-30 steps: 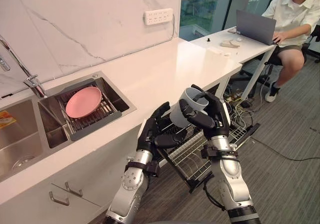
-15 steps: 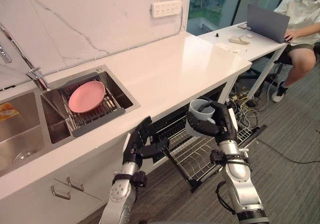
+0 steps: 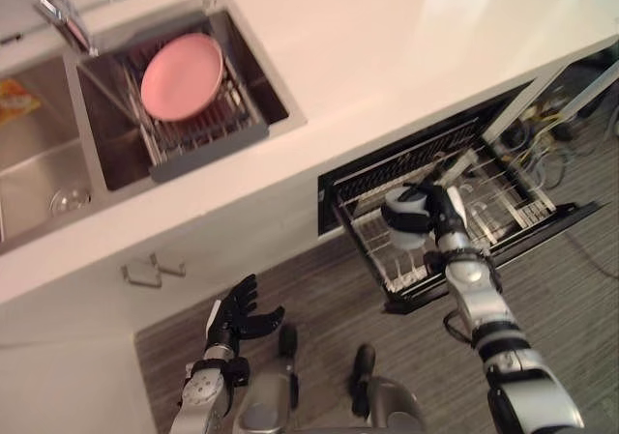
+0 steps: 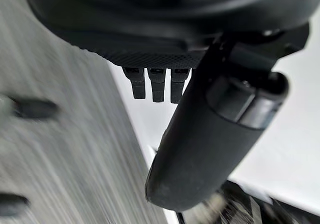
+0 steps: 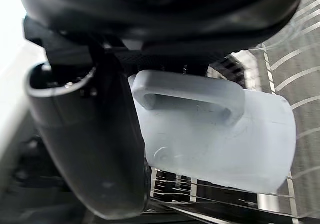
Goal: Walk over to the sink, pick up the cup, carry it to the dishwasher, place the cup inside the dishwasher, then close the dishwasher door
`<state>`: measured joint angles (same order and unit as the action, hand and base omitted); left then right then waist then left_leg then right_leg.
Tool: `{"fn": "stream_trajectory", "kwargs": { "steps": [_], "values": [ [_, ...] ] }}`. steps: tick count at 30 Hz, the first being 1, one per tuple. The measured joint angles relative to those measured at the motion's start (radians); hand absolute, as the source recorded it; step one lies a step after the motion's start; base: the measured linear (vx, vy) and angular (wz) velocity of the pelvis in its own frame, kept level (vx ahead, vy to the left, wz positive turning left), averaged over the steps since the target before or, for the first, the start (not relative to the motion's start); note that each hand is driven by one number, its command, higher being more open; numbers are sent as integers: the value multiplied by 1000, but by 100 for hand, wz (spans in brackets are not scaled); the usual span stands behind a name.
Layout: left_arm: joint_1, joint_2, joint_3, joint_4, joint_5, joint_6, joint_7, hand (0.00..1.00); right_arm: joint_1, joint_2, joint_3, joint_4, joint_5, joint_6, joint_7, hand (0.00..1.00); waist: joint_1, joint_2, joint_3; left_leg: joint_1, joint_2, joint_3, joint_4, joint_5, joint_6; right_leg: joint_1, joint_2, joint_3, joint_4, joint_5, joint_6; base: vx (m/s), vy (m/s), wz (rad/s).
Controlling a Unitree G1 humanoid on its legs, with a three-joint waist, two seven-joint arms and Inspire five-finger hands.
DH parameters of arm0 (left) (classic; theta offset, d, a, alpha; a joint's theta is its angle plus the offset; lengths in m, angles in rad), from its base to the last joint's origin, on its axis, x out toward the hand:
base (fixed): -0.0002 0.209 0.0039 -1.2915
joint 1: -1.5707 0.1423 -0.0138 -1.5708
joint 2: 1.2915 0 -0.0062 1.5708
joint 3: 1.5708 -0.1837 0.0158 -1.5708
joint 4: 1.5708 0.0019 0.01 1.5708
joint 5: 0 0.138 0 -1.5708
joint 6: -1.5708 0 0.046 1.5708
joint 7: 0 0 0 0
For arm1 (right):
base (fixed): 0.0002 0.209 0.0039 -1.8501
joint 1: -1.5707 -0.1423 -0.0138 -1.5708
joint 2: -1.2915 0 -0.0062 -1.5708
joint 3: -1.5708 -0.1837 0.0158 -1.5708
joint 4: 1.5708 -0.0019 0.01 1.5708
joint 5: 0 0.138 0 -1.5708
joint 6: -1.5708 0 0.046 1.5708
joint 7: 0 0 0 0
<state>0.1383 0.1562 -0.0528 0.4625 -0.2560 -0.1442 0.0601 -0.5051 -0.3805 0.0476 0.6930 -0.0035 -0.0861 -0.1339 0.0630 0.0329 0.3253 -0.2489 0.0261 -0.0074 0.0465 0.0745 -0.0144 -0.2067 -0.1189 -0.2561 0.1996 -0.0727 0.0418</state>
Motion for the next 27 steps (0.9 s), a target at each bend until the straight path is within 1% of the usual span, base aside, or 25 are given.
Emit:
{"fn": "stream_trajectory", "kwargs": {
  "steps": [4,5,6,8,11,13,17,20,22,24,25,26,27],
  "values": [
    [-39,4,27,65,-1,-6,48,90,-68,-9,-3,79,0,14,-24,30,8,5,43,-35,-10,-13,-5,21,2,-63,-24,-10,74,-25,-1,-89,20,16],
    [-44,4,36,68,-1,-6,60,90,-83,-9,-3,88,0,20,-29,90,9,6,55,-49,-12,-13,-7,27,2,-84,-32,-9,90,-28,-1,-64,26,4],
    [-51,4,41,74,-1,-7,69,90,-88,-9,-3,93,0,22,-33,90,11,7,56,-61,-13,-14,-10,30,-2,-102,-34,-9,99,-29,-2,-56,23,3],
    [-76,3,47,99,-2,-8,76,90,-99,-9,-3,124,0,28,-41,90,18,12,63,-70,-13,-14,-22,42,1,-120,-37,-9,110,-30,-4,-21,6,1],
    [-100,1,47,99,-2,-17,91,90,-104,-2,-3,136,-1,41,-51,90,22,13,70,-76,-11,-14,-37,53,-4,-139,-37,-8,122,-33,-7,0,0,0],
    [-121,-2,47,100,-2,-20,94,90,-115,8,-6,150,0,45,-62,90,21,13,79,-76,-10,-13,-39,57,-2,-143,-37,-6,126,-34,-8,0,0,0],
    [-126,-5,47,100,-2,-21,96,90,-115,14,-8,152,0,46,-66,90,21,13,79,-76,-10,-11,-40,57,-2,-143,-36,-4,126,-34,-8,0,0,0],
    [-144,-20,46,103,-1,-28,98,90,-114,36,-44,129,0,55,-74,90,15,13,79,-65,-8,-5,-47,60,-3,-142,-32,5,124,-34,-9,18,-7,-7],
    [-141,-20,46,103,-1,-28,103,90,-102,37,-47,77,0,61,-85,90,10,13,79,-57,-6,-5,-49,60,-3,-134,-30,7,120,-34,-9,17,-7,-5],
    [-138,-21,46,103,0,-28,106,90,-30,38,-65,-95,-1,60,-90,90,3,12,79,-32,-2,-4,-60,60,-4,-108,-24,7,103,-31,-8,16,-4,-2],
    [-136,-21,46,103,0,-28,106,90,-10,40,-68,-139,-2,59,-92,90,1,12,79,-22,0,-4,-65,59,-4,-98,-21,8,97,-30,-8,47,-11,-5],
    [-133,-23,46,103,0,-28,106,90,46,43,-81,-240,-5,58,-93,90,0,12,79,0,2,-2,-75,58,-6,-77,-18,8,85,-30,-8,56,-11,-5],
    [-128,-24,47,103,1,-28,106,90,89,49,-86,-310,-17,47,-94,90,-4,12,79,16,4,0,-83,55,-9,-59,-14,8,75,-30,-7,74,-14,-6]
  ]
}}
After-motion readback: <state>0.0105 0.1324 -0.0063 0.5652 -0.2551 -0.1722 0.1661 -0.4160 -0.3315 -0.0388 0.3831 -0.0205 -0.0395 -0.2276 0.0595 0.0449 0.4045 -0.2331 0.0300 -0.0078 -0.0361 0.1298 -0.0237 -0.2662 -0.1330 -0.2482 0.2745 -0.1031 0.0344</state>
